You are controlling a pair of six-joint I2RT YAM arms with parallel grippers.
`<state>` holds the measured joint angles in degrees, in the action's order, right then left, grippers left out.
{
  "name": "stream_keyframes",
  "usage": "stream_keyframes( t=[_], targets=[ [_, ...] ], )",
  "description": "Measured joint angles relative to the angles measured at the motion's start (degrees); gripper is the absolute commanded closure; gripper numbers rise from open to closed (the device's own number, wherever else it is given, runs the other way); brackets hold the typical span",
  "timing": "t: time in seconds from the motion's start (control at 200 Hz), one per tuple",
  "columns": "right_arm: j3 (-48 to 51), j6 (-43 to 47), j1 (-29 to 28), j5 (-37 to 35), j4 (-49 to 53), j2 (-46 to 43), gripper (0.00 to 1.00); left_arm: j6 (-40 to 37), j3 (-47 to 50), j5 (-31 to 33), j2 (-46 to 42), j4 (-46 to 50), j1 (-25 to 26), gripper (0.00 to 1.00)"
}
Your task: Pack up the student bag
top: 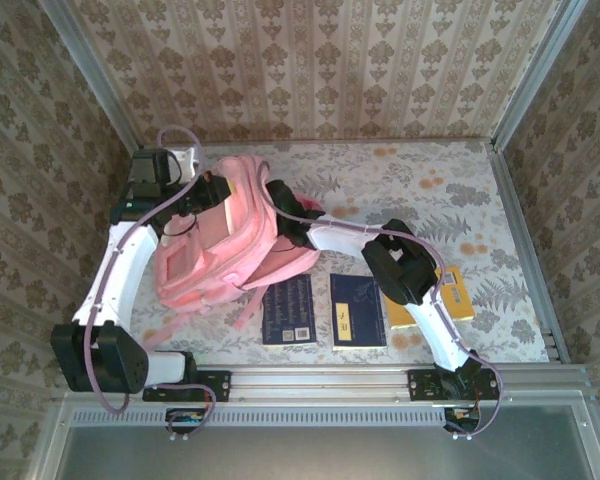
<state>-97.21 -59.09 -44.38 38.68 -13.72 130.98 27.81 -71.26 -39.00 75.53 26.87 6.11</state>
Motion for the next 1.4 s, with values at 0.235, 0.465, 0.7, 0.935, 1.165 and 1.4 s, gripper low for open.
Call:
stream_keyframes(
  t=[0.235,0.465,0.7,0.935,1.165,1.4],
  targets=[
    [-1.25,-0.13,-1.79,-18.40,3.67,-0.28,0.37,1.14,-10.36,5.03,7.58,4.96,1.62,1.00],
    [-10.84,4.79,-2.64,-26.08,14.97,0.26,0.12,0.74,-14.86,10.29,11.15,4.15,2.38,1.00],
    [7.45,10.03,-2.14,-34.38,20.70,-13.75,0.09,3.30,-5.35,8.63,11.15,-5.64,1.95,1.00],
    [23.63,13.16,0.85,-45.92,26.56,-35.63,0.00,6.43,-1.42,7.10,10.78,-12.11,1.95,1.00],
    [28.39,15.06,2.60,-48.43,30.38,-51.91,0.00,10.40,0.09,7.10,10.75,-14.75,1.95,1.00],
    [31.76,15.67,2.10,-48.65,34.18,-57.46,0.00,14.10,2.84,6.97,9.29,-16.81,1.77,1.00]
  ],
)
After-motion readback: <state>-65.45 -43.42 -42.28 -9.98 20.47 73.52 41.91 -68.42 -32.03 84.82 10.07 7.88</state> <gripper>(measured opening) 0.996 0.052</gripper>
